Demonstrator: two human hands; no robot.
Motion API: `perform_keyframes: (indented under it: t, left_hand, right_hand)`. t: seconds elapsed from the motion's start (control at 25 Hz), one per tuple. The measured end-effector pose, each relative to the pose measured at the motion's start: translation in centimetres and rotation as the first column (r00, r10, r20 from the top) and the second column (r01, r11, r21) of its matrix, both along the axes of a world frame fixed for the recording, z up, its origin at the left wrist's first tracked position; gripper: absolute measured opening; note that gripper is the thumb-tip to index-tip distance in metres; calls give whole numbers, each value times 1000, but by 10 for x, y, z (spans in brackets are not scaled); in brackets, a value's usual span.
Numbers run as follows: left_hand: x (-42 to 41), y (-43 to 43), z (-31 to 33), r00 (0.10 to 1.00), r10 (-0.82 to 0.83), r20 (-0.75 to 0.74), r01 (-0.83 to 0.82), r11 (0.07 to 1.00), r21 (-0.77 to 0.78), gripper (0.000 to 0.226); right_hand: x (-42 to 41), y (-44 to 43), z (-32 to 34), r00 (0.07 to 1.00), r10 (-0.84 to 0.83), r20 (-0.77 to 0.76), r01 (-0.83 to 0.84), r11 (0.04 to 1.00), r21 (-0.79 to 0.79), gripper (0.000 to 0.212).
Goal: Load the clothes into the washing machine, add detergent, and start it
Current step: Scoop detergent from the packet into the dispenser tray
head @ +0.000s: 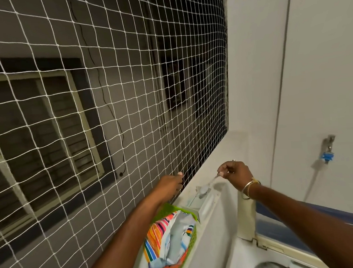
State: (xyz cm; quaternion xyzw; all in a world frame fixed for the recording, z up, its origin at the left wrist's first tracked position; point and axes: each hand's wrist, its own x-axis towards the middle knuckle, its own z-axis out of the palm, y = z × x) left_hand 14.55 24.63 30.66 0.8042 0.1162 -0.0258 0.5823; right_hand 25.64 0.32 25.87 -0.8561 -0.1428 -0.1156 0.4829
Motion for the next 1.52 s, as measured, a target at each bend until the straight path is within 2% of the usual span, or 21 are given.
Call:
perform_keyframes:
  t: [0.24,0.44,0.68,0.8,0.88,1.0,1.16,1.24,1.36,1.52]
  left_hand:
    - [-27,-9,5,999,25,38,-23,998,-67,43]
    - [-41,-9,9,999,-2,50,6,998,-69,44]
    - [-49,-8,9,997,10,80,-4,997,-82,45]
    - [-54,-6,11,994,26,106,-19,997,-68,42]
    - [-56,-5,11,992,34,120,-26,997,-68,39]
    - [-60,-4,12,992,31,125,-23,998,-59,37]
    - [-63,0,9,991,37,127,-31,998,-45,42]
    - [-63,3,7,991,35,132,-31,999,-35,41]
    - [-61,4,7,990,33,136,-29,999,-36,42]
    - [-59,4,7,991,35,129,-29,999,-46,43]
  right_hand:
    - [-58,-1,33,982,-27,-187,91,937,338,22]
    - [-132,-1,65,964,36,-265,89,891,445,13]
    - [-192,36,46,968,112,-223,-22,928,371,13]
    - [-214,64,24,998,59,2,-59,996,68,17]
    - [-224,80,17,979,106,175,-77,983,-164,20]
    - [-230,94,14,960,181,214,-97,931,-353,24]
    - [-227,113,13,989,124,78,-88,930,-358,33]
    - [-225,121,14,998,54,-13,-55,945,-323,28]
    - [-218,127,12,989,-17,-150,-17,975,-223,16]
    - [-209,118,10,962,8,-274,-23,998,-50,11]
